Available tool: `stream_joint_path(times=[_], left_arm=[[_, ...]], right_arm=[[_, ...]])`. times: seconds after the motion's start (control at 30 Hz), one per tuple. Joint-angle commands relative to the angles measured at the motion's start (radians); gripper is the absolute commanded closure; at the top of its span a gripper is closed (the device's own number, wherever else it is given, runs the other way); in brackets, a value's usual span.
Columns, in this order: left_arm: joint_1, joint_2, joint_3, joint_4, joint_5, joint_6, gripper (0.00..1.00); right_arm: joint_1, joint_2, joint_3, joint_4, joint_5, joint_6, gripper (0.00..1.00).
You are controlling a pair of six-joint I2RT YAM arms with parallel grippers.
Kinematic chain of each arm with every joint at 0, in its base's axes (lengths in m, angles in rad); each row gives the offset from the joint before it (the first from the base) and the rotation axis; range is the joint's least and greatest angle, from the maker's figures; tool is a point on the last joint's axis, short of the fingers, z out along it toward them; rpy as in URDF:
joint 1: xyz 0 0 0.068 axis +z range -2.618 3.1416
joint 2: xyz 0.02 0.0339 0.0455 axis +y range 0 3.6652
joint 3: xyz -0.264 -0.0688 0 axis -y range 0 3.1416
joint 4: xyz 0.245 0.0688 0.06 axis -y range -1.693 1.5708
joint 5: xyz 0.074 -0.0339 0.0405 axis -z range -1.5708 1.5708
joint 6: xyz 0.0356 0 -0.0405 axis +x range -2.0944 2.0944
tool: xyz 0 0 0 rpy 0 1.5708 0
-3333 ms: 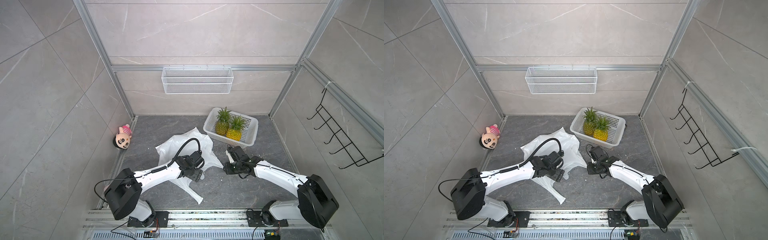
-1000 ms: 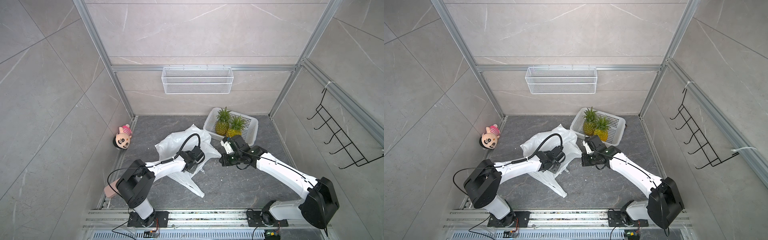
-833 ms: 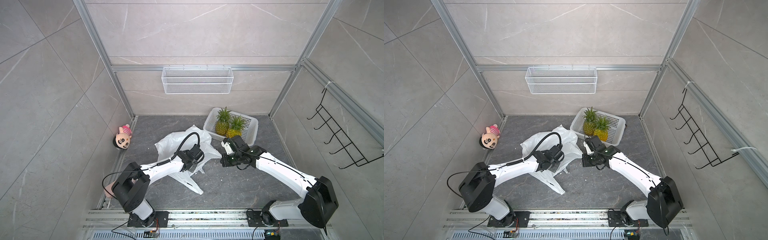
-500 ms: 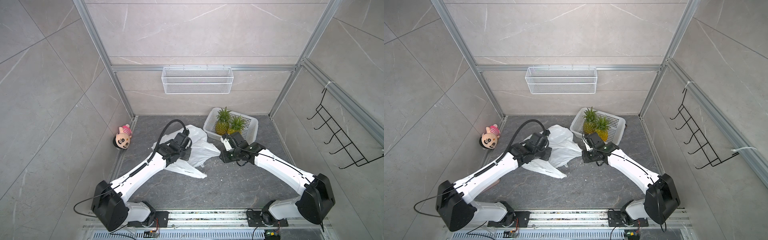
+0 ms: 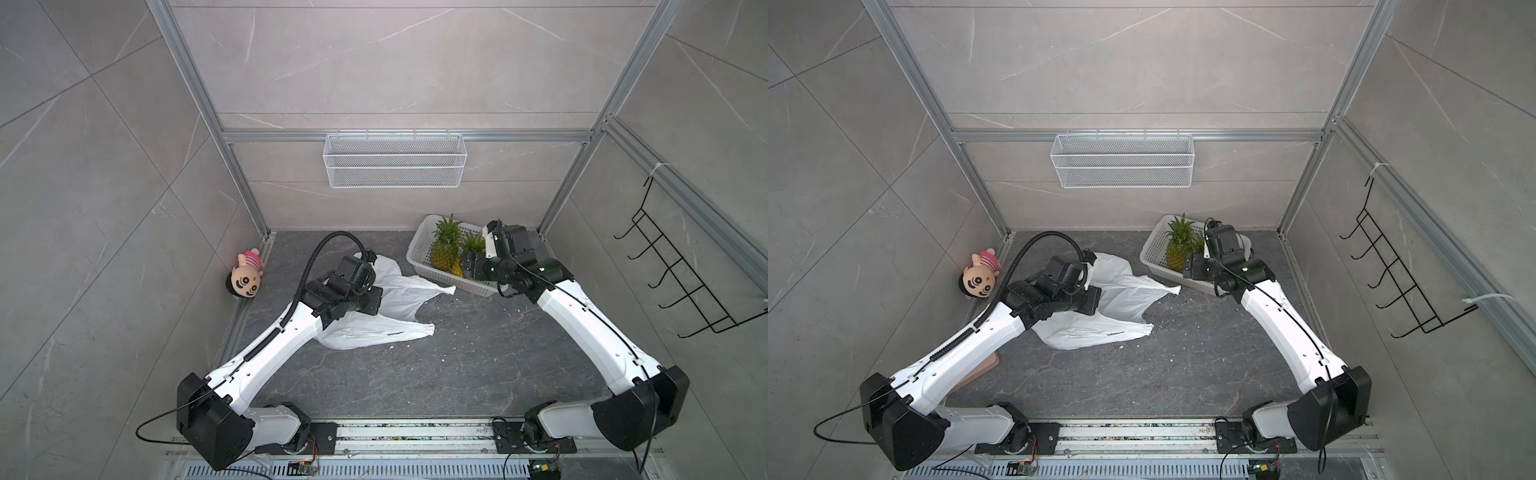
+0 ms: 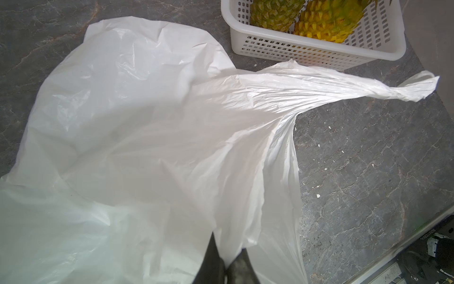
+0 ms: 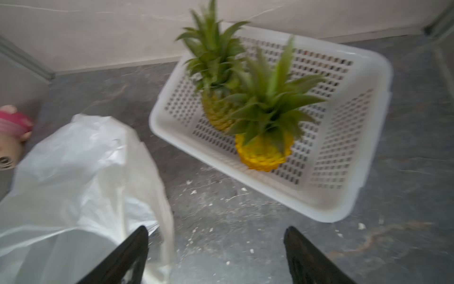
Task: Place the pineapple into a plastic bag & tie a knot
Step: Pick up the pineapple from the basket.
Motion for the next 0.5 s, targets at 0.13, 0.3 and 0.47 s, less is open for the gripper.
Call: stream_joint_path(times=[0.13, 0.3, 0.47], left_arm=[[0.011, -0.008, 0.016, -0.013, 0.035, -0.009, 1.00], [0.018, -0.024, 0.007, -0.014, 0.051, 0.004, 1.00], [0.025, -0.033, 0.001, -0.014, 0.070, 0.006, 1.00]], right_arm=[[-0.058, 0.207, 0.144, -0.045, 0.029, -0.055, 0.01], [-0.059, 0.365, 0.292, -0.021, -0.006, -0.079, 0.01], [-0.064, 0.484, 0.388, -0.033, 0.151, -0.067, 0.05]])
